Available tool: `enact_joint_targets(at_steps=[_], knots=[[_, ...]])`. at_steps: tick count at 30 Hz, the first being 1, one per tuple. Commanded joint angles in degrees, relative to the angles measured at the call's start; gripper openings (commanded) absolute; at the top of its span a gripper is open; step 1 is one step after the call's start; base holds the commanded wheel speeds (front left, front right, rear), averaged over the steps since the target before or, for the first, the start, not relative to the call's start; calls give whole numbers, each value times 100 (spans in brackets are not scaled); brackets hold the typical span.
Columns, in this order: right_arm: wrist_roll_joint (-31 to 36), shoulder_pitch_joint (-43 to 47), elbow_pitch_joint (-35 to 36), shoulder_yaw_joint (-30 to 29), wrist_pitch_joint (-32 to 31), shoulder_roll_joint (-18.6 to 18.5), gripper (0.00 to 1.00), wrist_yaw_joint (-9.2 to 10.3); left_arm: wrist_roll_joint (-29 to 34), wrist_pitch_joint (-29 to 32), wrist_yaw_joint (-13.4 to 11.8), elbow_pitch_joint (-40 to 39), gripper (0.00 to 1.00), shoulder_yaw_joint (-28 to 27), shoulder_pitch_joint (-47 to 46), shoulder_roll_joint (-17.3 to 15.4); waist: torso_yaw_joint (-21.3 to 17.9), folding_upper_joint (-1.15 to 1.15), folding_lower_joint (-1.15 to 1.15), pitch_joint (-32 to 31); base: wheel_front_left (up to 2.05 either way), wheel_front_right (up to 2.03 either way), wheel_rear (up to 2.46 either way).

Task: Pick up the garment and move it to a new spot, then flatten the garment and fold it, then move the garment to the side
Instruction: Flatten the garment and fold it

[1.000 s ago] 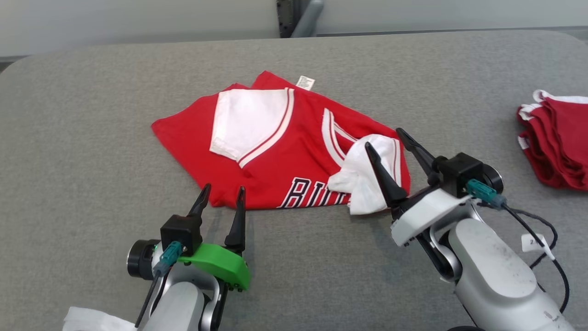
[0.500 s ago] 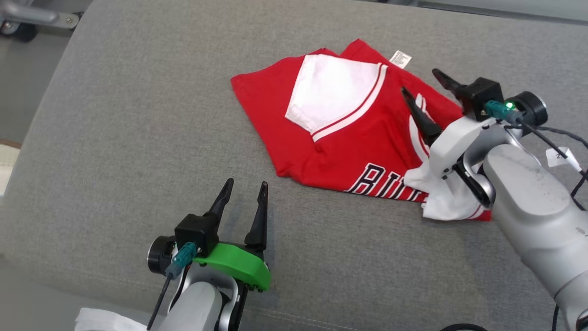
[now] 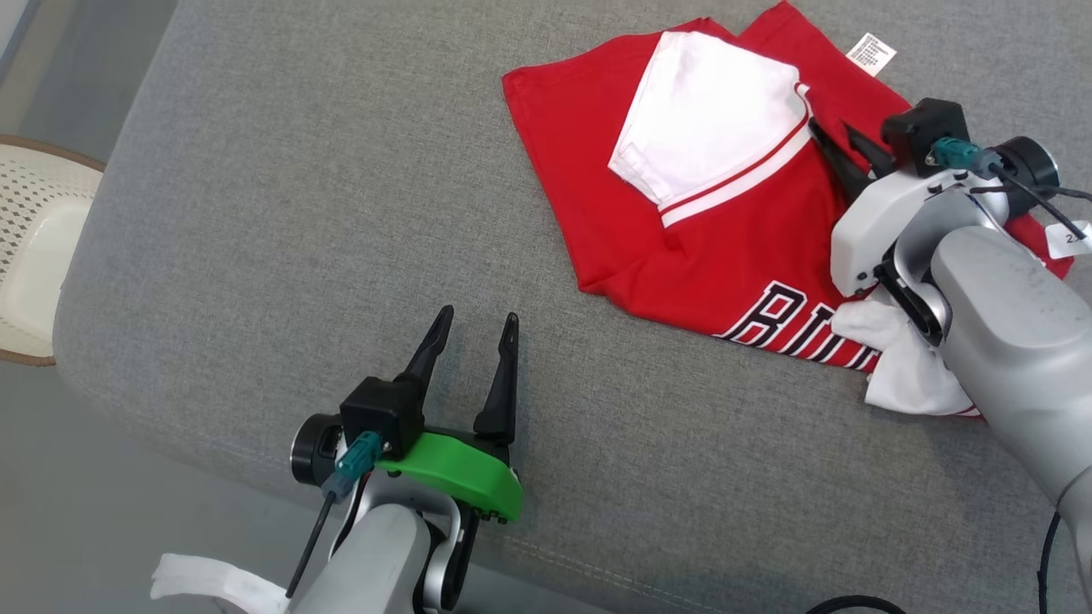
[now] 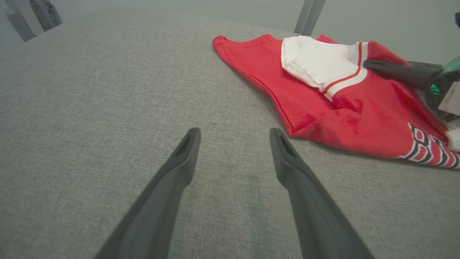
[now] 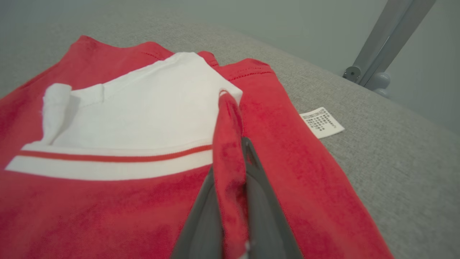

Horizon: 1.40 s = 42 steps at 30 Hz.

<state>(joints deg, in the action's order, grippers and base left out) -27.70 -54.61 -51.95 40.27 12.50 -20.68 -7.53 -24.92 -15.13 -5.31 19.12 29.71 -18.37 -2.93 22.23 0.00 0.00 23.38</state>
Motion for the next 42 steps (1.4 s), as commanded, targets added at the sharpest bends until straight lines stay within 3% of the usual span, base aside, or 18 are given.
enact_joint_targets(at_steps=[1, 5, 8, 14, 15, 16, 20, 23, 27, 31, 35, 42], knots=[[-83, -121, -42, 10, 85, -80, 0, 8, 0, -2, -28, -10, 100, -38, -103, 1, 51, 0, 0, 99, 0, 0, 0], [-267, -414, 32, -303, 245, -271, 0, 9, 39, -2, -28, -45, 100, -99, -136, 1, -30, 0, 0, 128, 0, 0, 0], [-176, -765, 108, -1022, 279, -553, 0, 9, 67, -2, -2, -85, 100, -80, -167, 1, -65, 0, 0, 187, 0, 0, 0], [799, -901, -282, -2531, 268, -797, 0, 8, 91, -2, 14, -21, 100, -30, -222, -3, -96, 0, 0, 219, 0, 0, 0], [980, -869, -497, -2751, 269, -793, 31, 9, 97, -2, 19, -1, 100, -32, -220, -4, -108, 0, 0, 202, 0, 0, 0], [1129, -814, -712, -2954, 269, -752, 100, 8, 106, -2, 19, 29, 100, -40, -211, -4, -128, 0, 0, 175, 0, 0, 0], [1600, -525, -552, -3647, 270, -411, 100, 8, 156, -2, 20, 96, 100, -136, -148, -4, -311, 0, 0, 52, 0, 0, 0], [1625, 228, 363, -3889, 269, 60, 100, 8, 218, -2, 79, 159, 100, -280, -44, -6, -608, 0, 0, -211, 0, 0, 0], [1266, 1115, 1264, -3298, 270, 469, 100, 8, 308, -2, 180, 275, 100, -399, 61, -6, -959, 0, 0, -537, 0, 0, 0], [944, 1651, 1685, -2560, 270, 561, 100, 8, 330, -2, 242, 336, 100, -453, 121, -6, -1225, 0, 0, -730, 0, 0, 0], [917, 1768, 1579, -2062, 270, 458, 100, 8, 301, -2, 275, 383, 100, -421, 106, -7, -1300, 0, 0, -748, 0, 0, 0], [1110, 1476, 1027, -1862, 270, 441, 100, 8, 162, -2, 239, 412, 100, -382, 155, -9, -1043, 0, 0, -622, 0, 0, 0]])
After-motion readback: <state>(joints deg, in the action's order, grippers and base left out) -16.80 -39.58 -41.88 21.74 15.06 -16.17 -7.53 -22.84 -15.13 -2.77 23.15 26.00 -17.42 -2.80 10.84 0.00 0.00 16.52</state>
